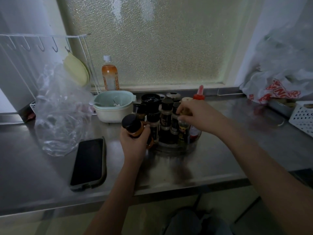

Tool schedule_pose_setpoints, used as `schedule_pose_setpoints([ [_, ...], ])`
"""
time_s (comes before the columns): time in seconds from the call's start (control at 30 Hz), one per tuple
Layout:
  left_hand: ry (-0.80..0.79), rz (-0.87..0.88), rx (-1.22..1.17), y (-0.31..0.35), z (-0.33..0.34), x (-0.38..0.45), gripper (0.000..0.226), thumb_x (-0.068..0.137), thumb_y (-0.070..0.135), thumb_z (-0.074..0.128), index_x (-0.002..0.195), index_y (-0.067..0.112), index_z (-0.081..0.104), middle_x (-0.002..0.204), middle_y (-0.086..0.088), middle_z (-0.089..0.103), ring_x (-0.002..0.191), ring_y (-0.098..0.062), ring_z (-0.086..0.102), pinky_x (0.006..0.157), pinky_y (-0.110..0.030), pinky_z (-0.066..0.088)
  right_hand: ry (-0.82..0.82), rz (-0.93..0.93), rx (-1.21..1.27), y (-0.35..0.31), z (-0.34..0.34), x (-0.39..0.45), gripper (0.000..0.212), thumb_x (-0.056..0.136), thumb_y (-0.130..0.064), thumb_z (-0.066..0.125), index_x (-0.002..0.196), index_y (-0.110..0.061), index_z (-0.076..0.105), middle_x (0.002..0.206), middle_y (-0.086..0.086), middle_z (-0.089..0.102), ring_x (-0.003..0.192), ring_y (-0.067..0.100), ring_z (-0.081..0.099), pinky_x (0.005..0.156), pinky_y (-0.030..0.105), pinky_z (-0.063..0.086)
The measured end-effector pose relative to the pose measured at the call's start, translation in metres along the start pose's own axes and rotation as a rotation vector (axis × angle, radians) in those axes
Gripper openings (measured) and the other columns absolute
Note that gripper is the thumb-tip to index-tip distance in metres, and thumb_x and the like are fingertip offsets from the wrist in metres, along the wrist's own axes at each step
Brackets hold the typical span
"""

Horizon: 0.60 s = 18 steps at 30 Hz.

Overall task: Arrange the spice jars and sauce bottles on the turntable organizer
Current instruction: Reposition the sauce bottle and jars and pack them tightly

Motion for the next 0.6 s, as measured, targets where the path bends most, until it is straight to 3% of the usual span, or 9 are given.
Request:
schedule_pose_setpoints([
  [0.07, -0.011, -0.002, -0.013, 0.000, -0.001, -0.001, 0.009, 0.081, -0.002, 0.065, 0.085, -0.009, 0.062, 0.072, -0.005, 0.066, 0.068, -0.005, 0.065, 0.064, -0.016, 0.050, 0.076, -0.036, -0.057, -0.009, -0.002, 0.004, 0.032, 0.086, -0.042, 0.060, 0.109, -0.020, 0.065, 0.109, 0.006, 0.063, 0.108, 0.025, 0.054, 0.105, 0.044, 0.031],
  [0.1, -0.018, 0.002, -0.022, 0.000, -0.001, -0.001, 0.006, 0.081, -0.001, 0.065, 0.083, -0.007, 0.063, 0.071, -0.002, 0.066, 0.067, -0.004, 0.065, 0.063, -0.015, 0.050, 0.117, -0.059, -0.078, -0.016, -0.002, 0.007, 0.035, 0.085, -0.047, 0.059, 0.112, -0.024, 0.064, 0.111, 0.004, 0.064, 0.110, 0.026, 0.052, 0.106, 0.049, 0.028],
  [0.2, -0.023, 0.014, -0.038, -0.001, -0.002, -0.001, 0.005, 0.080, 0.002, 0.066, 0.077, 0.004, 0.063, 0.064, 0.007, 0.067, 0.065, -0.003, 0.065, 0.061, -0.016, 0.050, 0.117, -0.118, -0.057, -0.039, 0.013, 0.017, 0.045, 0.084, -0.046, 0.059, 0.126, -0.034, 0.050, 0.118, 0.003, 0.061, 0.113, 0.025, 0.050, 0.089, 0.042, 0.040],
  [0.37, -0.053, 0.023, -0.049, -0.001, -0.001, -0.003, 0.016, 0.081, 0.005, 0.065, 0.071, 0.018, 0.065, 0.063, 0.012, 0.070, 0.064, -0.002, 0.066, 0.059, -0.015, 0.050, 0.035, -0.144, 0.019, -0.047, 0.030, 0.029, 0.042, 0.082, -0.042, 0.062, 0.120, -0.030, 0.048, 0.114, 0.002, 0.063, 0.103, 0.024, 0.055, 0.088, 0.042, 0.043],
  [0.43, -0.063, 0.027, -0.035, -0.001, -0.001, -0.004, 0.005, 0.076, 0.015, 0.068, 0.073, 0.013, 0.065, 0.064, 0.007, 0.070, 0.066, -0.007, 0.067, 0.061, -0.019, 0.052, 0.069, -0.116, 0.072, -0.040, 0.025, 0.029, 0.041, 0.076, -0.046, 0.065, 0.112, -0.033, 0.050, 0.097, -0.004, 0.061, 0.094, 0.022, 0.057, 0.076, 0.037, 0.046],
  [0.47, -0.060, 0.028, -0.014, 0.000, 0.000, -0.004, 0.014, 0.073, 0.021, 0.068, 0.076, 0.007, 0.065, 0.067, 0.003, 0.070, 0.068, -0.010, 0.068, 0.063, -0.022, 0.054, 0.115, -0.097, 0.066, -0.034, 0.020, 0.029, 0.040, 0.074, -0.047, 0.064, 0.110, -0.035, 0.050, 0.093, -0.006, 0.059, 0.092, 0.021, 0.057, 0.072, 0.035, 0.045],
  [0.53, -0.055, 0.029, 0.031, 0.001, 0.001, -0.005, 0.035, 0.070, 0.026, 0.068, 0.088, -0.003, 0.065, 0.077, -0.009, 0.071, 0.075, -0.016, 0.069, 0.070, -0.030, 0.056, 0.204, -0.068, 0.016, -0.020, 0.012, 0.030, 0.040, 0.073, -0.047, 0.064, 0.109, -0.038, 0.051, 0.099, -0.002, 0.062, 0.097, 0.022, 0.055, 0.073, 0.035, 0.042],
  [0.6, -0.069, 0.046, 0.040, 0.004, 0.003, -0.007, 0.041, 0.069, 0.027, 0.068, 0.095, -0.005, 0.065, 0.082, -0.008, 0.071, 0.078, -0.012, 0.069, 0.075, -0.032, 0.056, 0.202, -0.064, 0.022, -0.009, 0.011, 0.030, 0.039, 0.076, -0.043, 0.067, 0.111, -0.038, 0.052, 0.109, 0.001, 0.062, 0.101, 0.022, 0.053, 0.075, 0.035, 0.040],
])
Point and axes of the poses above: each hand's wrist, its own x-axis towards the middle knuckle, its own z-axis out of the palm, y = z × x, the point moved 6 cm from there along x, towards the middle knuckle
